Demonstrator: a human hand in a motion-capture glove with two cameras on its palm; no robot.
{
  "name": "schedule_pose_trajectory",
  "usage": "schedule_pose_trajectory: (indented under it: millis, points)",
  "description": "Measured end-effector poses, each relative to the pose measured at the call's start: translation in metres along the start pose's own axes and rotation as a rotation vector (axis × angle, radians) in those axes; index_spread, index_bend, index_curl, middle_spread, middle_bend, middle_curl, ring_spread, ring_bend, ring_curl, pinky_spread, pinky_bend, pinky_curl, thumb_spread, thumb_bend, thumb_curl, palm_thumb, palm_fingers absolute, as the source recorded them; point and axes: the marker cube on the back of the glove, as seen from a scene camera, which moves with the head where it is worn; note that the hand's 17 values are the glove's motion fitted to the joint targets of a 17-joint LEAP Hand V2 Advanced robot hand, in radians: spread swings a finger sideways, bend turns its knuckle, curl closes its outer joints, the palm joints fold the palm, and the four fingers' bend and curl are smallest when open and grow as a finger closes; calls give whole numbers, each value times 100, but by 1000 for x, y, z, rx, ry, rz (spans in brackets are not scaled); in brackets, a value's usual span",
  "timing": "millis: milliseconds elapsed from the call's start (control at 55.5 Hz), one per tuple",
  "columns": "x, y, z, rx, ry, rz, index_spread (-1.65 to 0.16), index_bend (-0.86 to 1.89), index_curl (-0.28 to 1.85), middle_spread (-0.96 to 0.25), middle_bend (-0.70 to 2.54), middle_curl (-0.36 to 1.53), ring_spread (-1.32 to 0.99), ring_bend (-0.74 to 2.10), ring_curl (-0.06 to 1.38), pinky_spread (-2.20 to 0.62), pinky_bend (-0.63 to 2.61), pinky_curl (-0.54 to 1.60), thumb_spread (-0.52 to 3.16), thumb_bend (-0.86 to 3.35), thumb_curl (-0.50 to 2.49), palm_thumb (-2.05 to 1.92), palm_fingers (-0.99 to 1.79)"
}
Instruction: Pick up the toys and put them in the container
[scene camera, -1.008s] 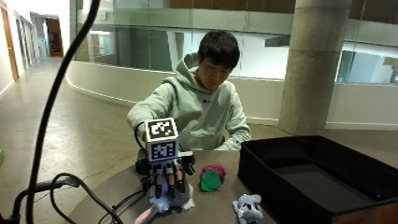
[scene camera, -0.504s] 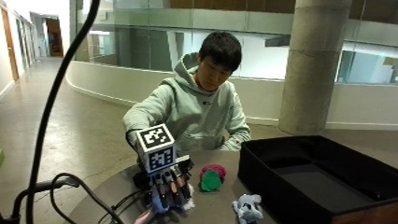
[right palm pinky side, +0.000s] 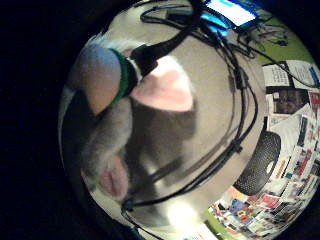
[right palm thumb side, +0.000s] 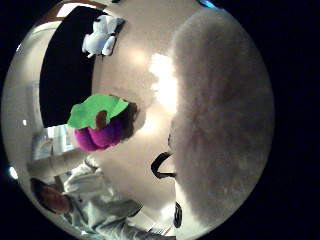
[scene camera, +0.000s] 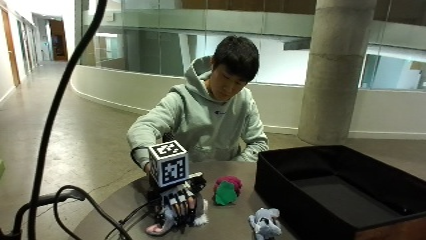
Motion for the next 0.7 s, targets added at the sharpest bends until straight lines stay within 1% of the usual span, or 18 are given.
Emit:
schedule_pose_trajectory:
  millis: [72,126,144,180,198,252,270,288,360,414,486,612,702]
  points:
    - [-4,-1,1,87,9,1,-27,17,41,-16,62,55,-30,76,40,-5,58,24,139,4,39,36,68]
    - [-6,-4,0,148,11,9,-26,17,41,-19,68,59,-33,90,45,-10,56,24,134,8,43,45,78]
    - [-6,-5,0,166,11,15,-26,17,42,-19,69,60,-34,91,45,-11,56,24,133,8,44,46,77]
    - [-6,-8,-1,190,10,30,-26,18,43,-21,75,63,-35,98,48,-15,57,25,127,10,48,53,88]
    - [-5,-9,-2,195,9,39,-26,19,43,-21,76,64,-36,99,49,-16,57,25,125,10,49,54,88]
    - [-6,-13,-6,178,14,62,-26,18,44,-23,81,67,-37,107,52,-22,65,28,117,11,53,60,106]
    - [-6,-14,-8,161,16,68,-26,18,45,-23,82,68,-38,107,52,-23,66,28,114,10,55,61,106]
    - [-7,-15,-9,141,17,73,-26,21,47,-23,83,69,-37,110,53,-25,70,30,110,10,56,62,116]
    - [-15,-16,-20,60,9,83,-28,31,54,-24,91,74,-37,114,57,-30,71,33,97,9,61,64,122]
    - [-25,-13,-32,35,1,80,-29,40,59,-25,95,77,-36,117,58,-32,72,34,89,8,65,65,123]
    - [-41,-8,-58,22,-5,41,-30,49,65,-25,101,80,-36,119,60,-34,74,36,80,6,69,65,122]
    - [-90,-2,-128,25,-21,-10,-31,61,75,-24,108,83,-35,123,61,-35,78,38,66,5,76,65,121]
    - [-140,5,-168,93,-24,-16,-31,65,81,-23,112,85,-35,126,62,-35,80,40,58,4,80,65,118]
